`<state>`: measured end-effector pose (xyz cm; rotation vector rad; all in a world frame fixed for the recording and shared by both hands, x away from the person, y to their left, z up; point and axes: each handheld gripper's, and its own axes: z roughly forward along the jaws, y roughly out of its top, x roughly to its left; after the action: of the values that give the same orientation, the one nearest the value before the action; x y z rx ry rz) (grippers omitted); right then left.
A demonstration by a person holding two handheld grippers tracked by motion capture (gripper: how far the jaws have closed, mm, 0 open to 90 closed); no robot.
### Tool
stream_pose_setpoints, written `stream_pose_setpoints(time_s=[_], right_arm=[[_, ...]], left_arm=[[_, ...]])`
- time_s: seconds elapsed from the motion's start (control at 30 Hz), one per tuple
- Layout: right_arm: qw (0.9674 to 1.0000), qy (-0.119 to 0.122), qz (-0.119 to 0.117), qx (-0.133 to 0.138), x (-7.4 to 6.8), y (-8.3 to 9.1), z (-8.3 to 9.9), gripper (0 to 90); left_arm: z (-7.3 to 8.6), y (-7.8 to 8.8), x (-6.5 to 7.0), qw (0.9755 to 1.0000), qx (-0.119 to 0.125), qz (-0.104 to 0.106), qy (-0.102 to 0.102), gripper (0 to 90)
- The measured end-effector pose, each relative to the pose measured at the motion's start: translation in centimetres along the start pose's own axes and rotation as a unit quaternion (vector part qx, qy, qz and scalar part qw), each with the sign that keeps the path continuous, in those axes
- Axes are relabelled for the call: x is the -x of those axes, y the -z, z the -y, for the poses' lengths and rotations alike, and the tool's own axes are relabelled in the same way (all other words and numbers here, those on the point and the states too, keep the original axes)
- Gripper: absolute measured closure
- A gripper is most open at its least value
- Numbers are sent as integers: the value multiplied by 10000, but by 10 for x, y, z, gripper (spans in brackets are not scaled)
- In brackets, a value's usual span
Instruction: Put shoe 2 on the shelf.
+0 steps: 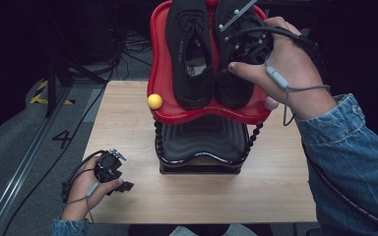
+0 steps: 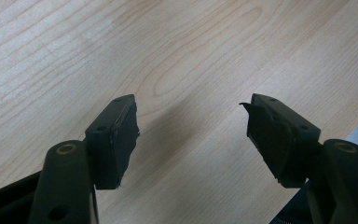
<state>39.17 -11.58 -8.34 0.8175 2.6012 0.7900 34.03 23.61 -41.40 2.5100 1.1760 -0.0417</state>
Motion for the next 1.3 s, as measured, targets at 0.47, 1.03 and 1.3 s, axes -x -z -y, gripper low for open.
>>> stream_pose_setpoints(time_s=[0.47, 1.03, 1.3], right_arm=[[9987, -68, -191, 471, -8, 49, 12, 528], [9956, -289, 133, 880, 13, 95, 55, 480], [9943, -584, 276, 848, 35, 102, 87, 455]], left_arm=[[-2, -1, 1, 10000, -20, -5, -5, 343], [-12, -5, -3, 10000, -18, 29, -61, 343], [-16, -5, -4, 10000, -68, 61, -36, 343]])
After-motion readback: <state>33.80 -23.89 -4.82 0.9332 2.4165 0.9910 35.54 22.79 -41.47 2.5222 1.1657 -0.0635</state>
